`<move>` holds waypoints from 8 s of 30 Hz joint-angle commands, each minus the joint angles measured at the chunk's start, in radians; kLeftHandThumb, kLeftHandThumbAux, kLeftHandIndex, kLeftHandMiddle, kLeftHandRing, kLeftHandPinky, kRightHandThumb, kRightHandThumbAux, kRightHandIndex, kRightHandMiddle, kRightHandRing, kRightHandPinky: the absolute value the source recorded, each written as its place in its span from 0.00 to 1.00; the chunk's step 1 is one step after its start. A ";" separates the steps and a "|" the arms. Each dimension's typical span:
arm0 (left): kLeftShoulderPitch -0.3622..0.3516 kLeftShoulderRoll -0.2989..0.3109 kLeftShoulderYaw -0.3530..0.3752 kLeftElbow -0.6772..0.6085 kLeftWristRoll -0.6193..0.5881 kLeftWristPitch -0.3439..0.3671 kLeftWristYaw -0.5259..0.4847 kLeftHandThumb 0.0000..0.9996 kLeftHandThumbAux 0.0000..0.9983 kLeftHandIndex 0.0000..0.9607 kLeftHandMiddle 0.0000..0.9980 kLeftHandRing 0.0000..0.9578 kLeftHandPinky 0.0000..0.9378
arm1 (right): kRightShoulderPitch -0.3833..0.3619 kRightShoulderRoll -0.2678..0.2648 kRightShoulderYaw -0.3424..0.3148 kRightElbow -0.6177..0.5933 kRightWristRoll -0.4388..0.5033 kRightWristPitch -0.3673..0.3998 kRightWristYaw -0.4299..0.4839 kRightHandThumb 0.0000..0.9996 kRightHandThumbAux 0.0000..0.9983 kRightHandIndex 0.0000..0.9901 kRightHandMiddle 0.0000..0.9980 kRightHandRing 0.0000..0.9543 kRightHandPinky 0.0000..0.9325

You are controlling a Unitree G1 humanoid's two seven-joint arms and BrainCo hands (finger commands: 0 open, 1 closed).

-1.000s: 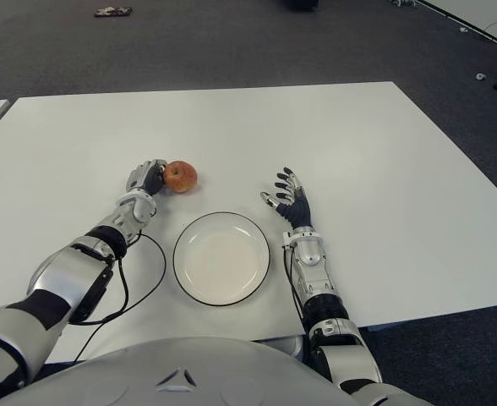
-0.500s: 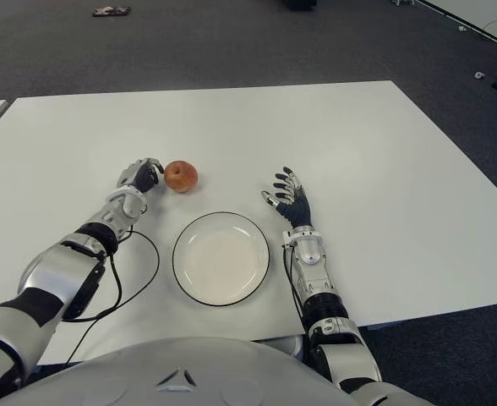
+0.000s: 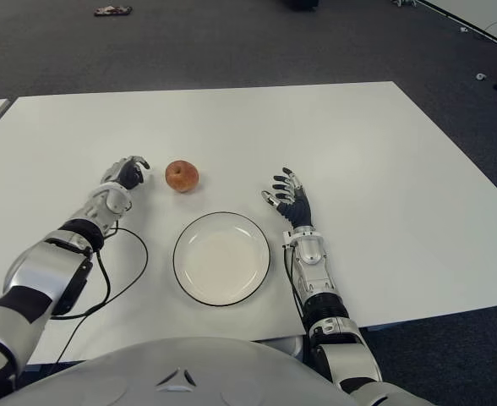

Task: Put the apples into the plate.

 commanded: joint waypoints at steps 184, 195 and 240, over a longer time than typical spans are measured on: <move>0.052 -0.098 -0.084 -0.333 -0.023 -0.146 -0.124 0.07 0.22 0.00 0.00 0.00 0.00 | 0.070 0.010 0.094 0.052 -0.075 0.024 -0.021 0.63 0.68 0.29 0.34 0.35 0.37; 0.075 -0.110 -0.012 -0.386 -0.108 -0.143 -0.180 0.05 0.25 0.00 0.00 0.00 0.00 | 0.073 0.006 0.107 0.048 -0.096 0.014 -0.049 0.64 0.67 0.30 0.34 0.35 0.37; 0.103 -0.116 0.068 -0.458 -0.104 -0.082 -0.202 0.00 0.25 0.00 0.00 0.00 0.00 | 0.085 0.004 0.109 0.029 -0.082 0.025 -0.038 0.67 0.66 0.30 0.33 0.34 0.36</move>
